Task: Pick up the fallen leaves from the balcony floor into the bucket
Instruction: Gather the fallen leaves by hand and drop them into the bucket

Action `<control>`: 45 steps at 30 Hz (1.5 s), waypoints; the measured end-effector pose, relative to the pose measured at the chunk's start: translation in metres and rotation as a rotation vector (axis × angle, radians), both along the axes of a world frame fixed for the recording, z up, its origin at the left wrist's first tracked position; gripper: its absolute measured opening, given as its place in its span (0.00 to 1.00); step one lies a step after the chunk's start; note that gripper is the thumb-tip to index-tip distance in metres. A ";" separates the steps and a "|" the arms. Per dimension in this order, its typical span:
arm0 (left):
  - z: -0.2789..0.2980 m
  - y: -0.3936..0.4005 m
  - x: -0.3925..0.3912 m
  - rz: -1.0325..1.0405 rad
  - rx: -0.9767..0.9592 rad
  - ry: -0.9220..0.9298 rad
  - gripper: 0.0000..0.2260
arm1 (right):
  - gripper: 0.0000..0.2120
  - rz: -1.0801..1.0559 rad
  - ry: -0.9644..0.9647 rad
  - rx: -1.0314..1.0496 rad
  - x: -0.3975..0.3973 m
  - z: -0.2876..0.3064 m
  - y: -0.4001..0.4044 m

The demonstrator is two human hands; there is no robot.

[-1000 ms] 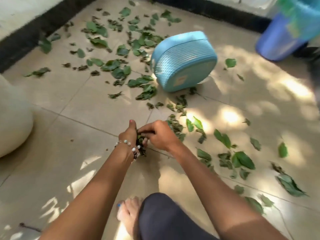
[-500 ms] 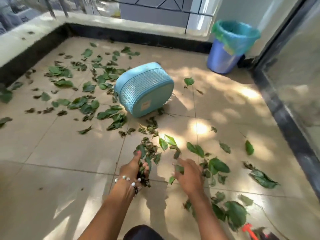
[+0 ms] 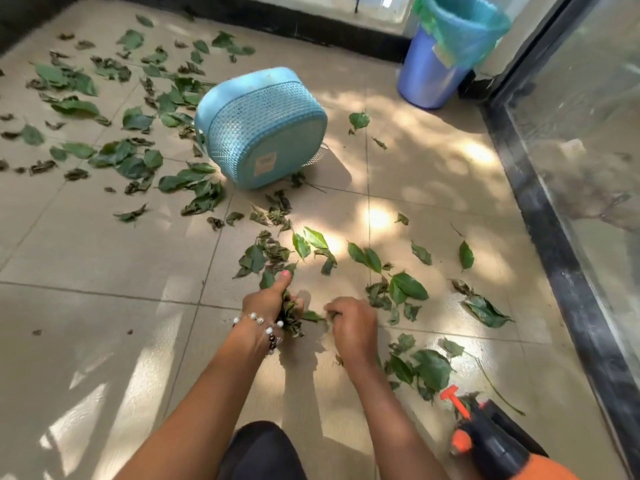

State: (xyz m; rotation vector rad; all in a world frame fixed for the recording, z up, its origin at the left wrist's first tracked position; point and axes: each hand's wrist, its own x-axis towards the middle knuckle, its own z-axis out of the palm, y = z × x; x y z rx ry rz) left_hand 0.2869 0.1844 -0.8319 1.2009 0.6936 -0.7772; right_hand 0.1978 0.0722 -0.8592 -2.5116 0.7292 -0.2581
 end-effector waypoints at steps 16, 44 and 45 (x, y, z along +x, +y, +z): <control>-0.027 -0.015 0.003 -0.139 0.169 0.009 0.48 | 0.19 0.266 0.074 0.428 0.009 0.032 0.030; -0.005 0.049 0.014 0.102 0.041 0.012 0.16 | 0.10 -0.019 -0.130 0.339 0.029 0.022 0.047; -0.001 0.049 0.013 0.091 0.066 0.012 0.16 | 0.09 -0.022 -0.159 0.447 0.035 0.030 0.051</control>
